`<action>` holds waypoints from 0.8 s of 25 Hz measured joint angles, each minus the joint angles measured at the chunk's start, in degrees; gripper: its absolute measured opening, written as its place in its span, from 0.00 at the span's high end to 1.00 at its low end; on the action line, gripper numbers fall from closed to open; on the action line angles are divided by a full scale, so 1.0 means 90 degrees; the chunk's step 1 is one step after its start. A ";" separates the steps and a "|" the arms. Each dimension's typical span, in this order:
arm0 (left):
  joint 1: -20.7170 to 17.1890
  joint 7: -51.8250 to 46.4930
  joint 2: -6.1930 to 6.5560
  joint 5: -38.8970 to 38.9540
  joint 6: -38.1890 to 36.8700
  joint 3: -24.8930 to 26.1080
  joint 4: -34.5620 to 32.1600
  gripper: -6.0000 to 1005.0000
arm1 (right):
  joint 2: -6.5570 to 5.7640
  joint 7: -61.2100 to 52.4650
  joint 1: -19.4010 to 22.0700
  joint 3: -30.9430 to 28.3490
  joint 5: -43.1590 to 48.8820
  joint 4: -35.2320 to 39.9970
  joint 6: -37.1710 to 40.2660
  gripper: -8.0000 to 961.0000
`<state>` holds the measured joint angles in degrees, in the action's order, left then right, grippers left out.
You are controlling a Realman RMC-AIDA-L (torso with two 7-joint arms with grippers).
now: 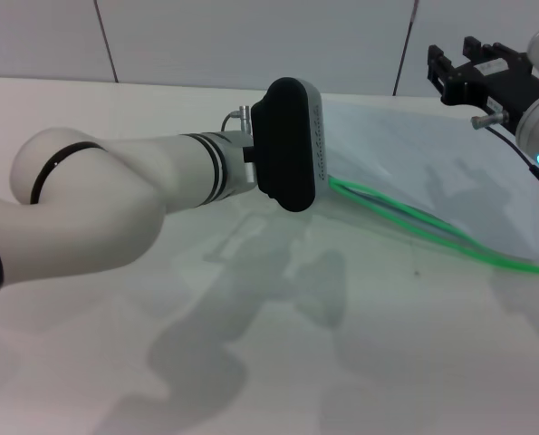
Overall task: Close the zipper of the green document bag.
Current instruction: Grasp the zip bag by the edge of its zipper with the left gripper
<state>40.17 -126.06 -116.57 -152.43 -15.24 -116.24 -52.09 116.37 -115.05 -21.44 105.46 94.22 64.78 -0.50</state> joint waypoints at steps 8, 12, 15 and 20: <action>0.0073 0.0001 -0.0014 0.0264 0.0271 -0.0293 0.0212 0.28 | 0.0000 0.0000 0.0000 0.0000 0.0000 0.0009 0.0000 0.52; 0.0119 -0.0013 -0.0031 0.0291 0.0311 -0.0336 0.0325 0.29 | 0.0000 0.0000 0.0000 0.0000 0.0000 0.0009 -0.0001 0.52; 0.0122 -0.0031 -0.0033 0.0299 0.0345 -0.0345 0.0336 0.30 | 0.0000 0.0000 0.0000 0.0000 0.0000 0.0009 -0.0003 0.52; 0.0115 -0.0011 -0.0036 0.0303 0.0378 -0.0346 0.0352 0.32 | 0.0000 0.0000 0.0000 0.0000 0.0000 0.0015 0.0001 0.52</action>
<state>41.20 -126.16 -116.89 -149.71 -11.84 -119.35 -48.92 116.37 -115.05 -21.44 105.46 94.22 64.92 -0.49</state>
